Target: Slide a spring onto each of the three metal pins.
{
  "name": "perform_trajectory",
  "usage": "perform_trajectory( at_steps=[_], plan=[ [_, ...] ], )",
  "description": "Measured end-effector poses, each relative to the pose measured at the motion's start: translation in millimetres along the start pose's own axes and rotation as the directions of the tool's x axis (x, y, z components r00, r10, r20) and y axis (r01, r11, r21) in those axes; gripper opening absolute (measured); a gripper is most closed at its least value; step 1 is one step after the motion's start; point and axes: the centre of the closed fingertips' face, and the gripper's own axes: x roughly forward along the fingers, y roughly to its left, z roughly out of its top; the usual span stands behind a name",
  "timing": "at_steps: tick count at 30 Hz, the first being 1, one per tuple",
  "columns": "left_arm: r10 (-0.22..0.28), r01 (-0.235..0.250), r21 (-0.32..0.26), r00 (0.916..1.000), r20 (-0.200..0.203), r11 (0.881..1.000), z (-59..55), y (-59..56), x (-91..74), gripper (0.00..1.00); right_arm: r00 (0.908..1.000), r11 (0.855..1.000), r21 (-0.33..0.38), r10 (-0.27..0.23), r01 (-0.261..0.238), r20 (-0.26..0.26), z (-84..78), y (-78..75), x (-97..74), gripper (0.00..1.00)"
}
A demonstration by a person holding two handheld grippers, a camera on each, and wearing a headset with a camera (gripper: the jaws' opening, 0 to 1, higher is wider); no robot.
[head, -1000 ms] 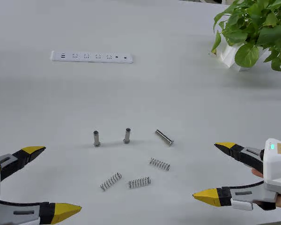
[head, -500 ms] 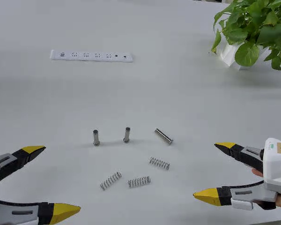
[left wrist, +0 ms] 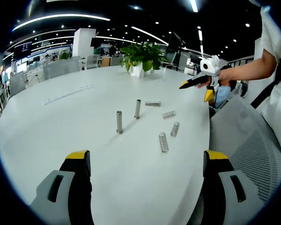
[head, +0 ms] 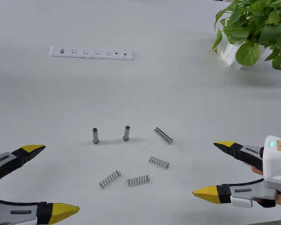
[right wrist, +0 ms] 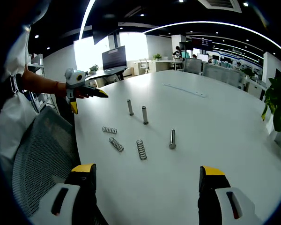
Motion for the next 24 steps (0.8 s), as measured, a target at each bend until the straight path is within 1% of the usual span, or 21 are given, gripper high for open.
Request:
perform_trajectory(
  at_steps=[5,6,9,12,16,18,21,24],
  plan=[
    [-0.003,0.003,-0.001,1.0,0.004,1.0,1.1,-0.1,0.4,0.99,0.9998,1.0,-0.005,0.009,-0.009,-0.018,10.6,-4.1,6.3,0.86],
    [-0.004,0.004,-0.001,1.0,0.007,1.0,1.9,0.0,0.5,0.99,0.9998,1.0,-0.023,0.014,-0.015,-0.013,15.3,-4.5,9.0,0.86],
    [-0.005,0.005,0.0,0.9999,0.01,1.0,3.2,0.3,1.0,0.99,0.9993,0.999,-0.033,0.028,-0.029,-0.023,26.1,-4.8,16.2,0.85],
    [-0.008,0.008,0.0,0.9999,0.011,1.0,3.4,0.3,1.5,0.99,0.999,0.998,-0.05,0.042,-0.043,-0.017,39.9,-3.9,23.6,0.82],
    [-0.011,0.011,-0.002,0.9999,0.013,1.0,3.7,0.4,1.7,0.99,0.997,0.996,-0.061,0.07,-0.072,-0.033,54.7,-1.1,34.5,0.74],
    [-0.012,0.012,-0.002,0.9998,0.013,1.0,3.7,0.3,1.7,0.99,0.9968,0.994,-0.074,0.073,-0.076,-0.033,60.9,-1.0,39.3,0.73],
    [-0.014,0.014,-0.005,0.9998,0.017,1.0,4.2,0.1,1.7,0.99,0.9952,0.994,-0.077,0.074,-0.079,-0.064,67.9,-3.9,49.1,0.7],
    [-0.015,0.015,-0.006,0.9997,0.021,1.0,4.5,0.5,1.9,0.99,0.9944,0.993,-0.08,0.077,-0.083,-0.072,74.5,-6.4,58.3,0.66]
  ],
)
